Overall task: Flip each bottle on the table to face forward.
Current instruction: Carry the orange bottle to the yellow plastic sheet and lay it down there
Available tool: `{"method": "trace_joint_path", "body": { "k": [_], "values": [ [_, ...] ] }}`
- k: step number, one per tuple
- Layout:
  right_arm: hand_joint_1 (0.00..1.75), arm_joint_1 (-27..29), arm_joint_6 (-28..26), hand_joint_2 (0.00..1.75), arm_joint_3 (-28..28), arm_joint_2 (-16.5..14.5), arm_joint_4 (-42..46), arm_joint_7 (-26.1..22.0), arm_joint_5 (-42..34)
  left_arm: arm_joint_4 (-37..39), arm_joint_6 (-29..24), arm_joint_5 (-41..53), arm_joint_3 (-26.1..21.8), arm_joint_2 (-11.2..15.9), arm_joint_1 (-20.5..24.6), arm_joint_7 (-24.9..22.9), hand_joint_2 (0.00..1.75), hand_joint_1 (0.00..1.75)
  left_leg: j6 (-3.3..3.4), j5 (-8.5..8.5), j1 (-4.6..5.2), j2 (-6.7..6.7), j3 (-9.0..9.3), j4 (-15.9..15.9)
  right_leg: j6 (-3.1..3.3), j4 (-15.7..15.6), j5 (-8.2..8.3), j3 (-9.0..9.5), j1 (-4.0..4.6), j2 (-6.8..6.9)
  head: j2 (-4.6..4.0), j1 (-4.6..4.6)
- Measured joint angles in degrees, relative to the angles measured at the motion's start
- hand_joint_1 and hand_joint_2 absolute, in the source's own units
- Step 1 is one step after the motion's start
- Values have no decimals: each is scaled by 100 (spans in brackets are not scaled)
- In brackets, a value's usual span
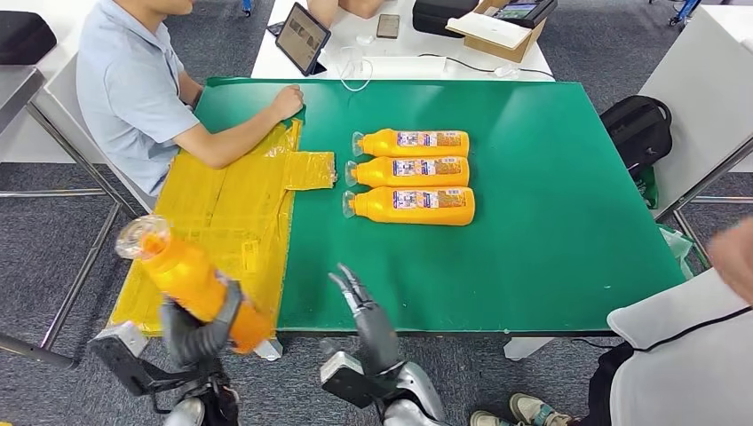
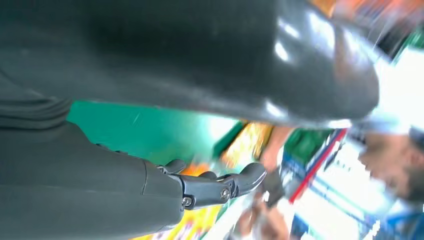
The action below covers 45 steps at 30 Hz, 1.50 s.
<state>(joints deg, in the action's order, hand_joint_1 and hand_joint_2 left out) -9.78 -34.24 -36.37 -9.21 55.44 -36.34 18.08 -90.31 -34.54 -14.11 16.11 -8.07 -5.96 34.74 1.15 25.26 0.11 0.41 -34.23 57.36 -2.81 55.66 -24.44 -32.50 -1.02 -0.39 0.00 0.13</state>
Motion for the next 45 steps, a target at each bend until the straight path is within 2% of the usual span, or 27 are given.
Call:
{"method": "trace_joint_path", "body": {
  "k": [2,7,10,12,16,18,22,24,28,31,36,37,38,40,41,42,44,45],
  "values": [
    [0,159,-209,0,209,85,172,-3,211,-13,-195,453,-184,45,-2,98,175,175,0,0,0,2,-1,0,0,0,0,0,0,1,0,0],
    [0,507,-503,0,785,258,542,46,699,-77,2,1020,-523,128,12,-63,175,175,0,0,1,2,-2,0,0,-1,0,-1,-1,1,0,0],
    [0,625,-499,0,1066,304,624,26,769,-64,-226,1930,-606,192,81,-115,175,175,0,0,1,2,-2,0,0,-1,0,-1,-1,1,0,-1],
    [0,670,-471,0,1190,313,663,-20,781,50,-403,2977,-683,227,195,-230,175,175,0,-1,1,4,0,0,0,-1,0,-1,0,2,0,0],
    [0,705,-251,0,1277,301,755,-115,745,859,-521,5803,-878,287,732,-787,175,175,0,-4,0,10,3,0,0,0,2,4,0,6,0,-1],
    [0,700,-128,0,1282,275,785,-133,732,1437,-529,6555,-945,323,1087,-1012,175,175,0,-6,0,6,4,0,0,2,4,5,1,4,0,0],
    [0,655,58,0,1279,205,792,-176,704,2574,-543,7432,-1115,379,1799,-1404,175,175,1,-11,-1,7,5,1,-1,3,5,6,1,6,0,-1],
    [0,603,142,0,1257,171,792,-199,672,3287,-526,7693,-1203,428,2221,-1611,175,175,2,-13,-1,10,4,1,-1,4,5,8,1,8,0,-2],
    [0,522,243,0,1202,119,788,-207,596,4674,-320,7507,-1324,541,2965,-1828,175,175,2,-13,-1,6,4,1,-1,6,5,9,0,6,0,-1],
    [0,496,278,0,1190,109,780,-207,566,5322,-70,7332,-1390,596,3348,-1883,175,175,2,-12,1,11,5,1,-1,6,4,14,-1,9,0,-1],
    [0,471,294,0,1157,97,762,-207,554,5939,120,7183,-1491,635,3745,-1907,175,175,1,-10,1,12,24,-1,0,4,2,30,-1,10,0,1],
    [0,471,294,0,1157,97,758,-207,553,6010,133,7176,-1501,639,3786,-1907,175,166,0,-10,1,12,28,-1,1,4,2,33,0,10,0,1],
    [0,471,295,0,1156,97,756,-207,552,6067,156,7163,-1509,641,3820,-1906,175,138,0,-10,1,12,31,-2,1,4,2,36,0,10,0,1],
    [0,471,297,0,1155,97,746,-204,551,6162,273,7091,-1521,643,3877,-1902,175,56,-1,-11,0,11,41,-2,1,5,2,43,0,10,0,2],
    [0,470,294,0,1154,97,739,-203,556,6197,398,7017,-1525,643,3904,-1886,131,21,-1,-11,0,12,48,-3,1,5,2,49,0,10,0,2],
    [0,468,280,0,1154,97,729,-208,569,6229,584,6919,-1527,640,3933,-1865,87,6,-1,-11,0,12,55,-3,2,5,1,55,0,10,0,1],
    [0,458,217,0,1154,96,705,-251,606,6275,1106,6721,-1528,633,3994,-1805,0,0,-1,-12,0,11,63,-3,2,6,1,63,0,10,0,1],
    [0,450,179,0,1154,96,693,-279,622,6286,1397,6646,-1521,629,4020,-1782,0,0,-2,-13,0,12,65,-4,2,6,1,65,0,10,0,1]
  ]
}}
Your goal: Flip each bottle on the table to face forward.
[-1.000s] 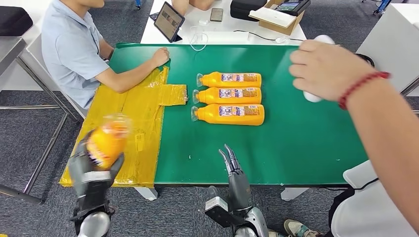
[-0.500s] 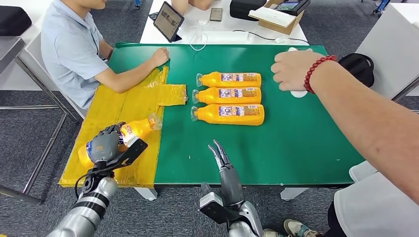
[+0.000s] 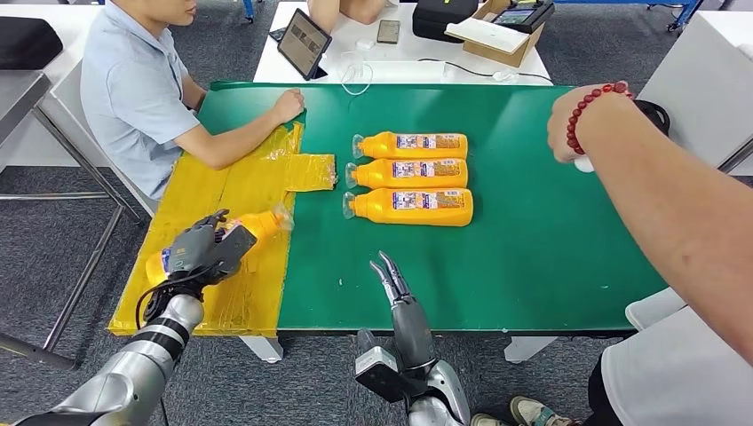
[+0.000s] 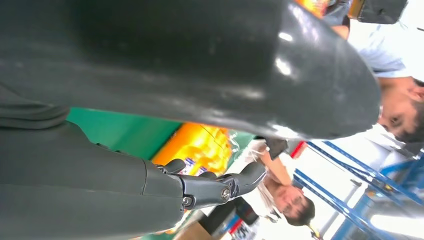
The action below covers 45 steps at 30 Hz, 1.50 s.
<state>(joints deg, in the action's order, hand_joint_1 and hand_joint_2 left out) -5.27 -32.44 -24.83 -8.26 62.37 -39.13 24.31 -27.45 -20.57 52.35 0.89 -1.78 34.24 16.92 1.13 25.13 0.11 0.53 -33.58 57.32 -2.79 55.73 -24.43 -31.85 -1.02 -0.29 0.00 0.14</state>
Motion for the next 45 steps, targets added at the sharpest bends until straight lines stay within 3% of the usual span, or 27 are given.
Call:
{"method": "trace_joint_path", "body": {
  "k": [6,11,15,19,23,28,32,34,38,41,45],
  "values": [
    [0,-58,-95,0,-33,-3,-82,-70,-80,-35,1781,-587,222,-16,112,284,0,0,3,-4,9,44,10,0,-1,0,-5,29,-9,43,0,-1],
    [0,-104,-166,0,-114,2,-158,-76,-171,-237,2243,-1280,464,-40,20,554,0,0,6,-2,17,39,17,0,-3,-1,-5,32,-16,42,0,-2],
    [0,-106,-185,0,-150,4,-200,-81,-180,-393,2197,-1470,550,-56,-69,609,175,0,7,-4,17,40,17,0,-3,-1,-4,31,-16,42,0,-1],
    [0,-105,-214,0,-153,10,-222,-82,-185,-797,1422,-2003,650,-133,-400,995,175,0,7,-4,16,30,8,2,-4,0,-2,15,-16,38,0,-1],
    [0,-104,-256,0,-181,27,-225,-87,-191,-1701,540,-3049,674,-339,-972,1660,175,0,8,-4,17,26,-22,4,-4,0,-1,-14,-17,36,0,-2],
    [0,-102,-632,0,-180,74,-214,-89,-141,-2988,-599,-3887,790,-659,-1601,1753,175,0,10,-2,18,28,-47,5,-5,-3,-1,-36,-17,36,0,-2],
    [0,-98,-695,175,9,114,-217,-71,466,-3898,-939,-4519,1033,-841,-2054,1881,175,0,10,0,18,24,-55,5,-5,-5,-1,-44,-17,34,0,-1],
    [0,-116,-714,175,278,147,-239,41,1129,-4481,-939,-5057,1243,-899,-2387,1970,175,0,13,2,19,19,-55,5,-5,-6,-2,-45,-17,33,0,1],
    [0,-145,-726,175,934,414,-278,754,2575,-5645,-337,-6075,1806,-800,-3245,1368,175,0,16,6,21,30,-61,4,-8,-9,-4,-46,-19,36,0,-1],
    [0,-173,-727,175,1492,682,-343,1238,3628,-6232,-375,-6152,2028,-647,-3832,1239,175,0,19,8,22,25,-70,5,-8,-11,-4,-52,-19,35,0,-1],
    [0,-437,-727,175,1955,942,-702,1607,4258,-6685,-631,-6013,2045,-498,-4251,1272,175,0,21,7,21,27,-70,5,-8,-11,-3,-53,-18,35,0,1]
  ]
}}
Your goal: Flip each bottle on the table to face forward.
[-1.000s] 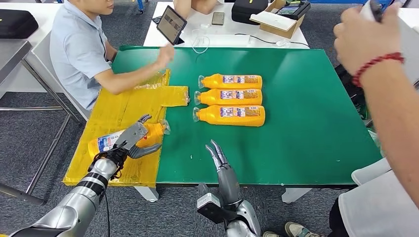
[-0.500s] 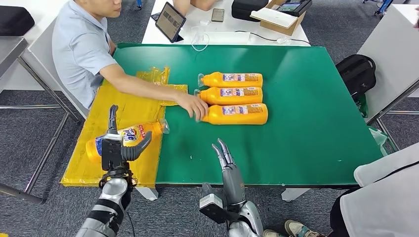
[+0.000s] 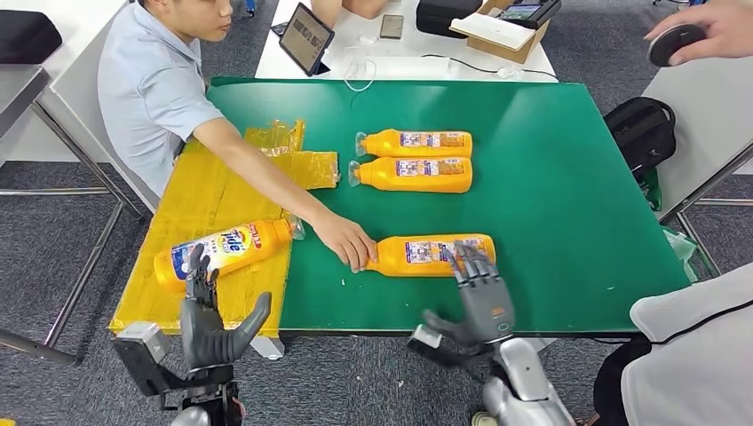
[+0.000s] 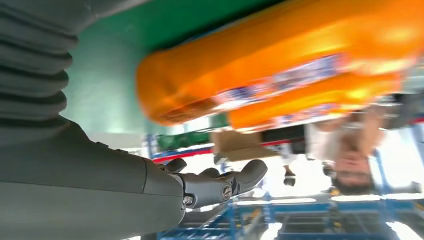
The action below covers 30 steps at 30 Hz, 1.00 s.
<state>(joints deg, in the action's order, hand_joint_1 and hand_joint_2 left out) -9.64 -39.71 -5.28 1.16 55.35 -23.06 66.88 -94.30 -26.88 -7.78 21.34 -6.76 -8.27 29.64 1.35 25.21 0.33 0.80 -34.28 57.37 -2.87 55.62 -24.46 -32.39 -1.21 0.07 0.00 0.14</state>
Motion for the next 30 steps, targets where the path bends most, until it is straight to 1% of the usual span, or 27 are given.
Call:
{"method": "trace_joint_path", "body": {
  "k": [4,9,15,18,22,27,30],
  "values": [
    [0,-303,0,175,93,99,-462,241,246,-211,-143,173,-1,52,-121,13,175,0,-1,-2,-2,-3,3,0,0,1,1,2,1,0,0,0],
    [0,-625,-7,175,95,162,-1057,697,612,-355,145,-121,29,78,-156,-212,175,0,-1,-4,-2,-2,4,0,0,3,2,3,1,0,0,0],
    [0,-1015,-33,175,95,163,-1452,1004,1069,-426,120,-43,134,98,-133,-188,175,0,0,-3,0,0,4,0,0,1,2,4,0,0,0,-1],
    [0,-1152,-33,175,98,141,-1611,1084,1072,-427,178,-87,181,109,-102,-265,175,0,0,-3,0,0,4,1,-1,2,3,5,0,0,0,0],
    [0,-1318,-34,175,100,80,-1812,1211,1194,-422,445,-328,276,127,-46,-489,175,0,0,-4,-1,-1,4,1,-1,2,3,5,1,0,0,-1],
    [0,-1493,-35,175,100,-41,-2049,1167,1137,-408,528,-345,368,147,32,-508,175,0,-1,-4,-1,-1,4,0,-1,3,3,3,1,-1,0,0],
    [0,-1629,-18,175,112,-115,-2292,1063,862,-395,533,-304,401,156,71,-521,175,0,-1,-4,-1,-3,3,0,-1,3,3,1,1,-1,0,-1]
  ]
}}
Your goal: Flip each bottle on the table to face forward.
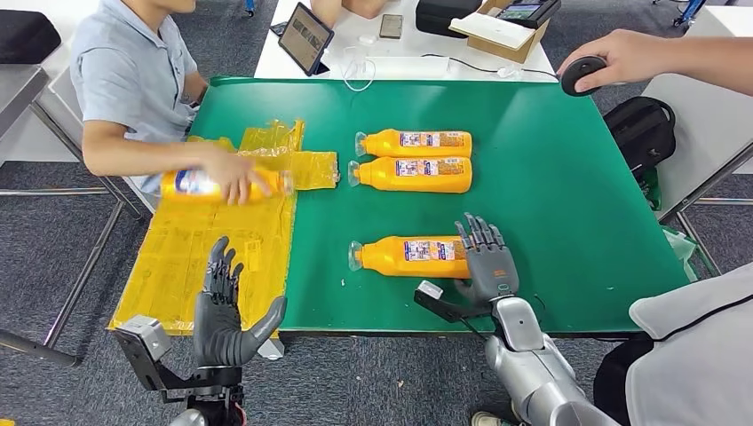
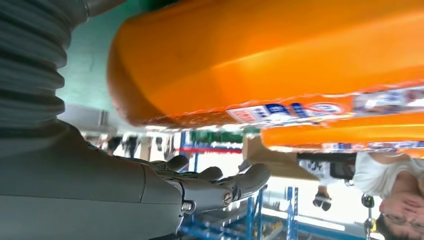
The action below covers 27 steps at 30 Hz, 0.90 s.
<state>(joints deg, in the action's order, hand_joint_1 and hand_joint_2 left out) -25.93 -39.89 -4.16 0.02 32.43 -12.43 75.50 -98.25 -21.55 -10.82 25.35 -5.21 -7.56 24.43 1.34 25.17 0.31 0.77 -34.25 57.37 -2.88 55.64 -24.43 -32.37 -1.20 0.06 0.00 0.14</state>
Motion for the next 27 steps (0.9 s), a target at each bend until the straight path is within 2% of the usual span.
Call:
{"method": "trace_joint_path", "body": {
  "k": [5,8,12,13,16,21,27],
  "values": [
    [0,-275,238,175,106,-70,-484,-43,-543,74,141,75,80,31,68,-151,175,0,0,0,0,-4,2,0,0,-1,0,1,-1,0,0,1],
    [22,-448,502,175,158,-78,-702,84,-636,145,240,78,128,51,144,-271,175,0,0,0,1,-7,11,0,0,-1,1,7,-1,-1,0,1],
    [161,-659,962,175,188,-87,-920,329,-688,253,399,80,152,74,270,-394,175,0,0,0,1,-7,27,0,0,-2,1,19,-1,-1,0,0],
    [169,-702,1104,175,194,-89,-968,422,-714,277,452,77,163,81,307,-423,175,0,0,0,1,-7,29,0,0,-2,1,22,-1,-1,0,0],
    [175,-821,1435,175,215,-95,-1079,633,-754,332,599,47,190,99,404,-504,175,0,0,0,1,-11,40,0,0,-2,1,30,-1,-1,0,1],
    [175,-946,1646,175,229,-75,-1170,602,-784,364,720,2,218,136,482,-551,175,0,0,0,1,-12,52,0,0,-3,1,41,-1,-1,0,-1],
    [175,-916,1383,175,230,-57,-1211,44,-843,384,723,13,226,154,551,-550,175,0,0,0,1,-15,51,1,0,-2,1,40,0,-2,0,-1]
  ]
}}
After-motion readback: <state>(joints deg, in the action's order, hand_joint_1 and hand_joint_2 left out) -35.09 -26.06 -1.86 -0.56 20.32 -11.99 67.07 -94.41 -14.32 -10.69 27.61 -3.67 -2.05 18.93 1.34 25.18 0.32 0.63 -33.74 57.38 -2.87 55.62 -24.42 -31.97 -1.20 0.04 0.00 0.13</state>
